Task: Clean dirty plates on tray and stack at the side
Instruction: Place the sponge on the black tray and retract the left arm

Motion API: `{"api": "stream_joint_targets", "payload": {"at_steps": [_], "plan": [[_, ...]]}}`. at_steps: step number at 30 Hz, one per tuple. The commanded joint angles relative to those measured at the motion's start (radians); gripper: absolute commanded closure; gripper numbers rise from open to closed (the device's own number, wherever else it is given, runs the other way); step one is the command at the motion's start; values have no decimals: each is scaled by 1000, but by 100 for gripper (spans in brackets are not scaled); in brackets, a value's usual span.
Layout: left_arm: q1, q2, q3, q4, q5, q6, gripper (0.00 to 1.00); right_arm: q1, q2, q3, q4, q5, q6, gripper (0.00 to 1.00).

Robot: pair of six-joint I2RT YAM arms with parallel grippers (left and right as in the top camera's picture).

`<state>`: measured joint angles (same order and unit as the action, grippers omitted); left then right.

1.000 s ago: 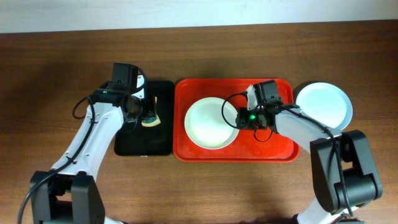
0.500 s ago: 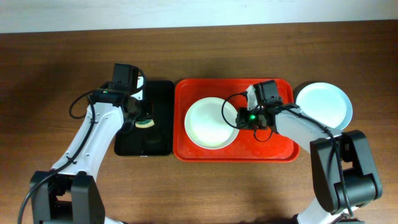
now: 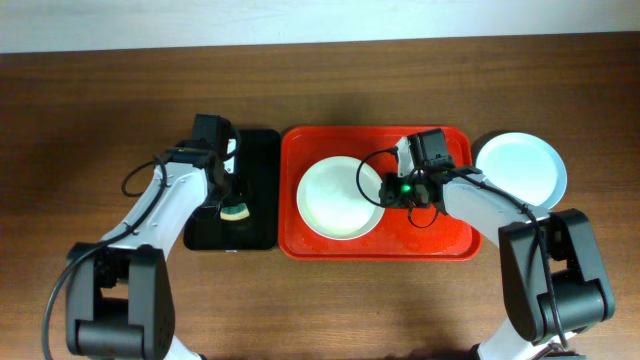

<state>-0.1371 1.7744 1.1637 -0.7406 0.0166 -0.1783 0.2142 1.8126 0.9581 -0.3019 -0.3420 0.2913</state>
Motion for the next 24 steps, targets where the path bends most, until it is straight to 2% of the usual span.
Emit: {"api": "stream_joint_targets", "payload": {"at_steps": [1, 2, 4, 5, 10, 11, 12, 15, 16, 17, 18, 22, 24], "plan": [[1, 34, -2, 6, -14, 16, 100, 3, 8, -5, 1, -5, 2, 96], [1, 40, -2, 6, -14, 16, 99, 3, 8, -5, 1, -5, 2, 96], [1, 43, -2, 6, -14, 16, 73, 3, 8, -5, 2, -5, 2, 96], [1, 41, 1, 5, -13, 16, 68, 3, 8, -5, 2, -5, 2, 96], [8, -4, 64, -18, -14, 16, 52, 3, 8, -5, 1, -5, 2, 96], [17, -24, 87, -21, -14, 15, 46, 3, 8, -5, 1, -5, 2, 96], [27, -40, 107, -23, -15, 15, 34, 3, 8, -5, 0, -5, 2, 96], [78, -91, 167, -23, -22, 14, 30, 3, 8, -5, 0, -5, 2, 95], [102, -106, 183, -24, -39, 4, 8, 3, 8, -5, 0, -5, 2, 94], [129, -121, 193, -24, -57, 3, 1, 3, 8, -5, 0, -5, 2, 87], [155, -135, 195, -24, -70, 5, 1, 3, 8, -5, 0, -5, 2, 80], [235, -148, 195, -32, -66, 5, 1, 3, 8, -5, -4, 16, 2, 64], [251, -148, 195, -32, -66, 5, 1, 3, 10, -6, -8, 46, 2, 62]]}}
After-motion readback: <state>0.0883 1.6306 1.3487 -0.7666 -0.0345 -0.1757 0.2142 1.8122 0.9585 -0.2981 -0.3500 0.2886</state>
